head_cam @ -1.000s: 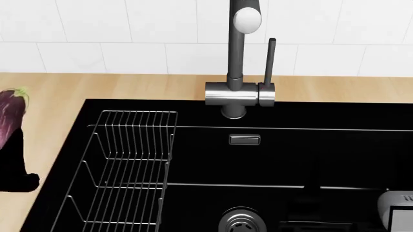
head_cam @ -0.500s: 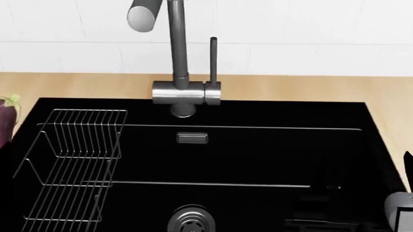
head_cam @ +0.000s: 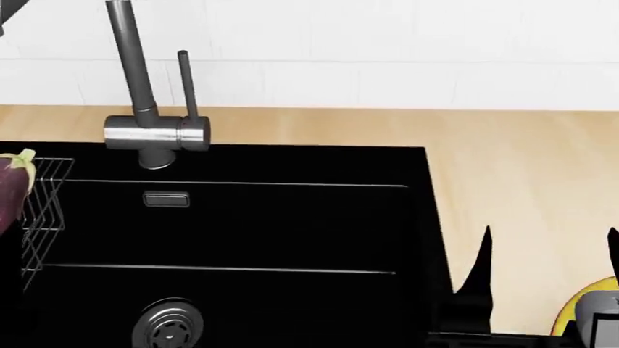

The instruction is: There is a mixed pile of frozen fruits and vegetables on the counter. Locate all the frozen vegetables and place the items in a bowl on the counter. Take all the frozen fruits and defrost them in a running sink.

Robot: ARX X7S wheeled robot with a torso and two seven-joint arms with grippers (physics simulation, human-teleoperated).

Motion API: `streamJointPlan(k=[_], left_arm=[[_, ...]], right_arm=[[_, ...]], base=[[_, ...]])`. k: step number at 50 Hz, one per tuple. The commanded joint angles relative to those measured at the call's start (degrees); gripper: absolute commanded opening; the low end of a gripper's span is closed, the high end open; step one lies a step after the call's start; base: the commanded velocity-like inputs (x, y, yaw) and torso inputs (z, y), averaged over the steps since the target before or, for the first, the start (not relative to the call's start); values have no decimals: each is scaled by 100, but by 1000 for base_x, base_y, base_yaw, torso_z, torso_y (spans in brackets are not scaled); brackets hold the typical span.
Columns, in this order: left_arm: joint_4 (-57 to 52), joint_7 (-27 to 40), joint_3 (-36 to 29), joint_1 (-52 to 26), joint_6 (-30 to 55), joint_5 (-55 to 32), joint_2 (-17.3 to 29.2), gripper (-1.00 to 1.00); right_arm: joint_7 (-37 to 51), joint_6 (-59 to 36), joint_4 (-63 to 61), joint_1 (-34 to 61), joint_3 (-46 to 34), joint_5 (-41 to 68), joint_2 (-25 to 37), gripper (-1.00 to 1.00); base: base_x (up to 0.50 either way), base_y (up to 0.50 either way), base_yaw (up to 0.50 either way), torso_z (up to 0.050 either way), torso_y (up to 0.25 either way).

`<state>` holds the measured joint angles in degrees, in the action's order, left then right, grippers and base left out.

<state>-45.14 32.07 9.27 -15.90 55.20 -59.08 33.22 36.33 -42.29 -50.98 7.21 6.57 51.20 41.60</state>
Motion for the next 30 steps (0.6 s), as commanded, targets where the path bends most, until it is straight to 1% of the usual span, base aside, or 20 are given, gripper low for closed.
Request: streamJointPlan(k=[1,13,19,26,30], left_arm=[[29,0,49,119,-138,-47,25,-100],[-12,-10,118,186,-183,-117,69,-100],[16,-2,-27,124,-190,-37,15,-100],[-29,-3,42,187,-200,-113,67,-100],[1,18,-90,102,-195,-35,16,-100]], right_arm=[[72,-60,-54,-4,18,91,60,100],[103,-95,-15,46,-94,59,57,100],[123,-83,-24,25,-44,82,89,100],[125,-68,-15,3,-58,72,95,100],[132,-73,-19,6,-72,58,109,100]], base=[[-31,-500,0,0,0],[-17,-500,0,0,0],[0,-500,0,0,0],[0,-500,0,0,0],[-2,-500,0,0,0]])
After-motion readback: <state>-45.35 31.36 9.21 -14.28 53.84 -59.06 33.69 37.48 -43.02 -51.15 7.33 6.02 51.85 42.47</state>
